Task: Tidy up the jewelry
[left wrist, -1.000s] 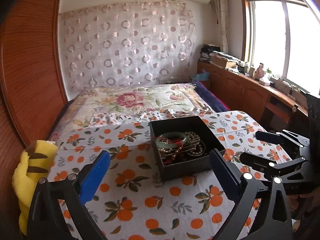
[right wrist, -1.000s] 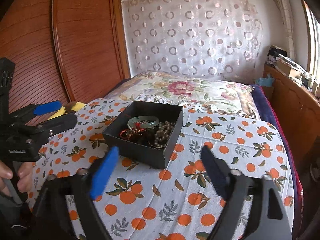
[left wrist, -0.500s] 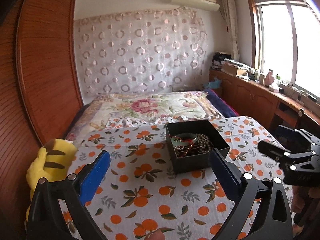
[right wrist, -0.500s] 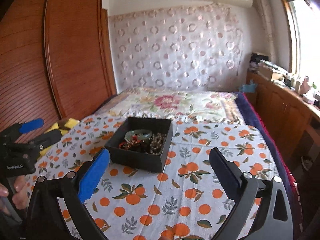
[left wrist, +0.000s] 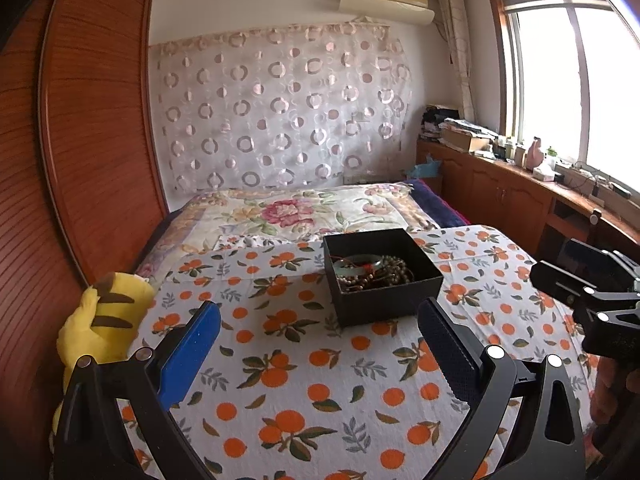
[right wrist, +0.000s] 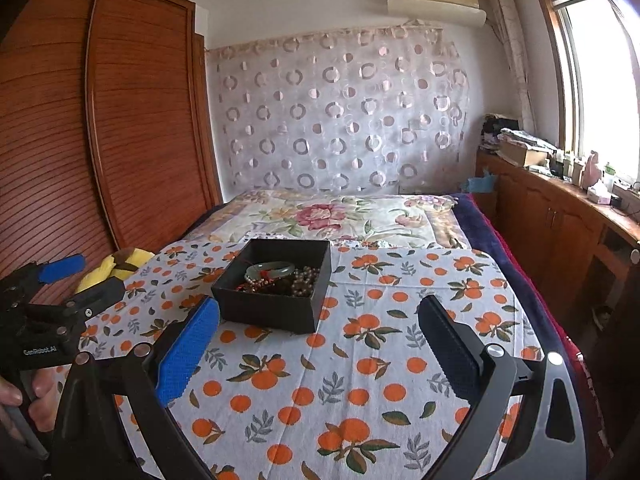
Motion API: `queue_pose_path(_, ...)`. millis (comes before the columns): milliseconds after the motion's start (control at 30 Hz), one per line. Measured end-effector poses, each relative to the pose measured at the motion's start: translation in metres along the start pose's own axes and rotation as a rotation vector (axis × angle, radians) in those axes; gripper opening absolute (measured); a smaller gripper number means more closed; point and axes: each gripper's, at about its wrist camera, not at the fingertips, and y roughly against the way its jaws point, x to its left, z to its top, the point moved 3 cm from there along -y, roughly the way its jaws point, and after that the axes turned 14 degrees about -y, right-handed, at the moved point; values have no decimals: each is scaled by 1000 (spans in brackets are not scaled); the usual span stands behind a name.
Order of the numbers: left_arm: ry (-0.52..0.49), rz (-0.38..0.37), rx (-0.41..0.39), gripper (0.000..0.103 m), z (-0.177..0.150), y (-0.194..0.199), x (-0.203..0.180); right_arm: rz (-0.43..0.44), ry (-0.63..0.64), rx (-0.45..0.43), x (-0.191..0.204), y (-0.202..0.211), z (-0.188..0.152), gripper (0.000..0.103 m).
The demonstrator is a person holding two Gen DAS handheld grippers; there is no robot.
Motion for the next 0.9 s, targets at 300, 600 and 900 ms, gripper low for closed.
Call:
queue_pose_path(300,20,-8,-13,95,-2,3,1,-1,1,0,-1,-1,-3,100)
queue_pose_path(600,26,-10,-10,95,-3,2,1,0,1,-1,-1,-1,-4,100)
queue_pose_path(900,27,-11,-9,95,-4,1,1,-2,-1,1,0,-1,-4,100)
